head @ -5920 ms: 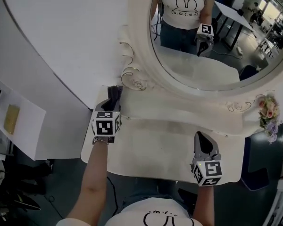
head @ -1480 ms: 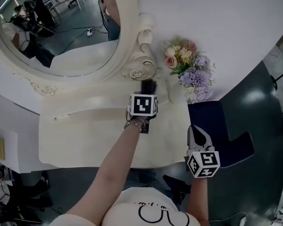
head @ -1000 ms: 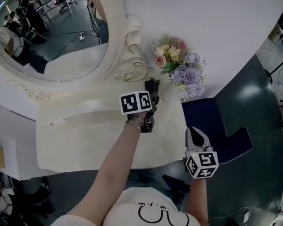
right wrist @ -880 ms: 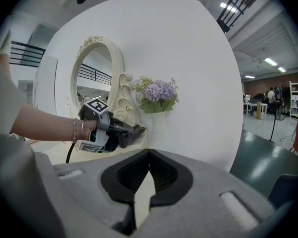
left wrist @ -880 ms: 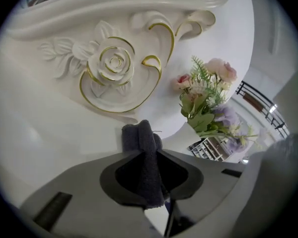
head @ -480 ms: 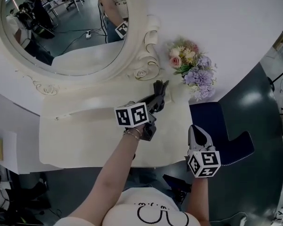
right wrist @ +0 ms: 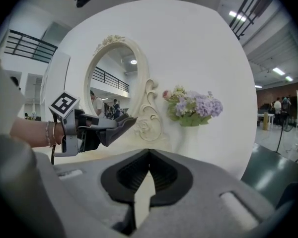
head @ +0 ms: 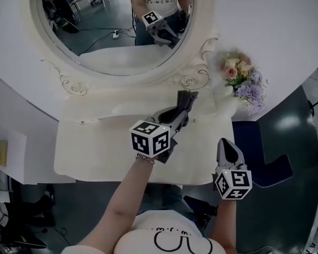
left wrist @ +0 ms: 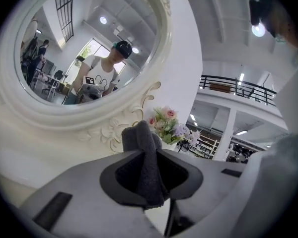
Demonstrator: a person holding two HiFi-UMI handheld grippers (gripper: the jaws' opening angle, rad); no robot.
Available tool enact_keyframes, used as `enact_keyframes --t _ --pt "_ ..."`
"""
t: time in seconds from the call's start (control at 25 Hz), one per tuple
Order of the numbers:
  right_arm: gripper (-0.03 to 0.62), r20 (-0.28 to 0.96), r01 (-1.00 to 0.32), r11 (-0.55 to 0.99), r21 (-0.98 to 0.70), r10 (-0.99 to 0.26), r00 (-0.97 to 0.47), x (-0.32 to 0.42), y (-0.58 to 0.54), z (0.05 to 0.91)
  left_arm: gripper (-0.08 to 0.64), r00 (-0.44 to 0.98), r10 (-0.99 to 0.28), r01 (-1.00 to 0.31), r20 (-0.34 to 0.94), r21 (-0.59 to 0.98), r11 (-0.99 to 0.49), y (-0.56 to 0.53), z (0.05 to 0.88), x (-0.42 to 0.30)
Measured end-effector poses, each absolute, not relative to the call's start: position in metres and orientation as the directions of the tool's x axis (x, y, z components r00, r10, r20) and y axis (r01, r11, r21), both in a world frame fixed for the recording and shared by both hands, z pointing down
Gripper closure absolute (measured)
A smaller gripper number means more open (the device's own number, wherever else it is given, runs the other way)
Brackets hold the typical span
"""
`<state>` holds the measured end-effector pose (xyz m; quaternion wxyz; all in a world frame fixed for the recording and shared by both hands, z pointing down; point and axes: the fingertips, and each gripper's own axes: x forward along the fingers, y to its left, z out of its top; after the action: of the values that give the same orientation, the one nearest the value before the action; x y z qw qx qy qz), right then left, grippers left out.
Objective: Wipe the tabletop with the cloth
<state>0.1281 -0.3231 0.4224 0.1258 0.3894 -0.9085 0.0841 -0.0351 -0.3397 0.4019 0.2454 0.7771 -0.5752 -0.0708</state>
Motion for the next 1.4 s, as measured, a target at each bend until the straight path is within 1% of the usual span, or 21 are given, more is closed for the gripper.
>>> enact_keyframes --t 0.24,0.44,0.64,0.8,1.08,1.2,1.4 --pt "0.595 0.238 -0.74 0.67 -0.056 -0.711 -0.662 0.085 -0.293 0.399 0.482 0.271 -0.953 -0.921 0.132 0.324 -0.217 -0.285 0.373 -0.083" --pt "0.595 0.176 -0.73 0.683 -0.009 -0.718 -0.674 0.048 -0.261 0.375 0.483 0.152 -0.986 -0.972 0.066 0.189 -0.138 -0.238 0.345 -0.138" --pt "0.595 0.077 -0.732 0.679 0.057 -0.734 -0.675 0.026 -0.236 0.343 0.482 0.074 -0.997 -0.988 0.014 0.138 -0.072 -0.189 0.326 -0.188" --pt "0.595 0.035 -0.721 0.687 0.09 -0.725 -0.687 0.004 -0.22 0.326 0.482 -0.004 -1.0 -0.996 -0.018 0.09 0.002 -0.152 0.318 -0.227" --pt "0.595 0.036 -0.653 0.739 0.163 -0.666 -0.745 -0.046 -0.185 0.318 0.483 -0.137 -0.986 -0.991 -0.094 0.01 0.136 -0.086 0.298 -0.299" --pt "0.595 0.033 -0.641 0.75 0.162 -0.653 -0.756 -0.063 -0.175 0.317 0.482 -0.185 -0.978 -0.982 -0.1 -0.013 0.187 -0.061 0.299 -0.329" --pt "0.595 0.05 -0.608 0.781 0.141 -0.619 -0.784 -0.104 -0.155 0.327 0.482 -0.275 -0.958 -0.961 -0.086 -0.003 0.276 -0.015 0.308 -0.382"
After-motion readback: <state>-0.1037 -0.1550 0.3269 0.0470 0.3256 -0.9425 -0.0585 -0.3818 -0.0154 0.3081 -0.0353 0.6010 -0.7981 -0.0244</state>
